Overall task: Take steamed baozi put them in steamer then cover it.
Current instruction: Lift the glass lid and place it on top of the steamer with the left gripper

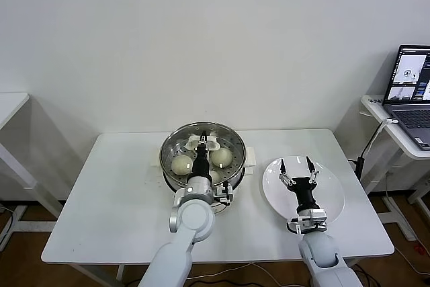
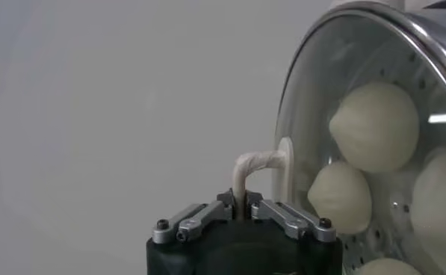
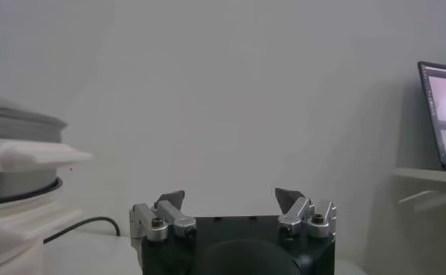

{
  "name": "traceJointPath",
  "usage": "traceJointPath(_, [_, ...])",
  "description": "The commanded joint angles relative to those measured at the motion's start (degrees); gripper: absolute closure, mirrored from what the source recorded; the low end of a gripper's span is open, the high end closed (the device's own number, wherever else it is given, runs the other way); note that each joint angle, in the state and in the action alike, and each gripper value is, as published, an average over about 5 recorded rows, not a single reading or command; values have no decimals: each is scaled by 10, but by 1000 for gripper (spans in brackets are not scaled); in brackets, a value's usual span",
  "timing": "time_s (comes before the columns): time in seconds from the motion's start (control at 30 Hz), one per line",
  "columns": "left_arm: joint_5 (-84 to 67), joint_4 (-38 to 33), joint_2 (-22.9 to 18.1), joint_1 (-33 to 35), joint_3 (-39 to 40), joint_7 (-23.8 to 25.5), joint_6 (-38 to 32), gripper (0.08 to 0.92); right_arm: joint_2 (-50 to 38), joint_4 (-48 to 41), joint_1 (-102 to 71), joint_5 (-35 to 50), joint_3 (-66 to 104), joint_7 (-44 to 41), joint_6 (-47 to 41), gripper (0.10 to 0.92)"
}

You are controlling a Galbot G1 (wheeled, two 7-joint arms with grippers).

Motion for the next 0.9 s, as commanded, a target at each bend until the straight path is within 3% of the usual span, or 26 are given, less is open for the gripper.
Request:
traceJointPath(0.03, [-5,7,-2,-3,-2,-2,1,811,0,0,1,-1,0,0,1,203])
traceJointPath(0.57, [-16,3,-2,0,-11,0,-7,794,1,0,6,-5,-3,0,0,203])
traceJointPath(0.9, [-33,-41,10,16,-9,-1,-6,528,1,1,4,-6,-3,0,0,203])
